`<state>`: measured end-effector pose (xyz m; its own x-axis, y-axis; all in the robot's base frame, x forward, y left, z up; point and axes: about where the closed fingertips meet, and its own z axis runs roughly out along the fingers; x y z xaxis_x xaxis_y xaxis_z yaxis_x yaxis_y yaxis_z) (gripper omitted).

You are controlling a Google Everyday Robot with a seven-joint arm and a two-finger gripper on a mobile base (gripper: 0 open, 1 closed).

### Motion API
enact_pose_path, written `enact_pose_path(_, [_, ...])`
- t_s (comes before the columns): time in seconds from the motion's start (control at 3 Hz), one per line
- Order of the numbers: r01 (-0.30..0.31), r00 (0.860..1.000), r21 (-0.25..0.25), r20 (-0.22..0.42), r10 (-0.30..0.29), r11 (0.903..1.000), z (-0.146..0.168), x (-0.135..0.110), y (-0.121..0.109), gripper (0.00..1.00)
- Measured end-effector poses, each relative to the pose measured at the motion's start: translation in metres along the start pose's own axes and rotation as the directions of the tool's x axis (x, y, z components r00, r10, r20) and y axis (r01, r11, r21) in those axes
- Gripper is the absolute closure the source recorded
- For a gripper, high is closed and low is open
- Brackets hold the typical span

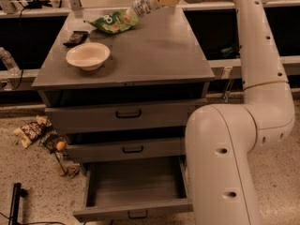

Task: Place blue plastic bottle into bottom drawer

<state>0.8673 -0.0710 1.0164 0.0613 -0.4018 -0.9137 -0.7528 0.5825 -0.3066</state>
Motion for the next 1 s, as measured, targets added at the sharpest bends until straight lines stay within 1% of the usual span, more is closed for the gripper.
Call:
enact_pose_path(0.33, [-0.063, 0.998, 0.055, 0.020, 0.062, 0.9965, 0.014, 0.002, -0.013, 1.00])
enact_pose_path(0.67, [-0.135, 0.991, 0.127, 0.010, 0.134, 0.9827, 0.030, 0.007, -0.026, 1.00])
enact_pose_path(1.0, [-0.189, 0.980, 0.197, -0.018, 0.196, 0.9620, 0.003, -0.001, -0.042, 1.00])
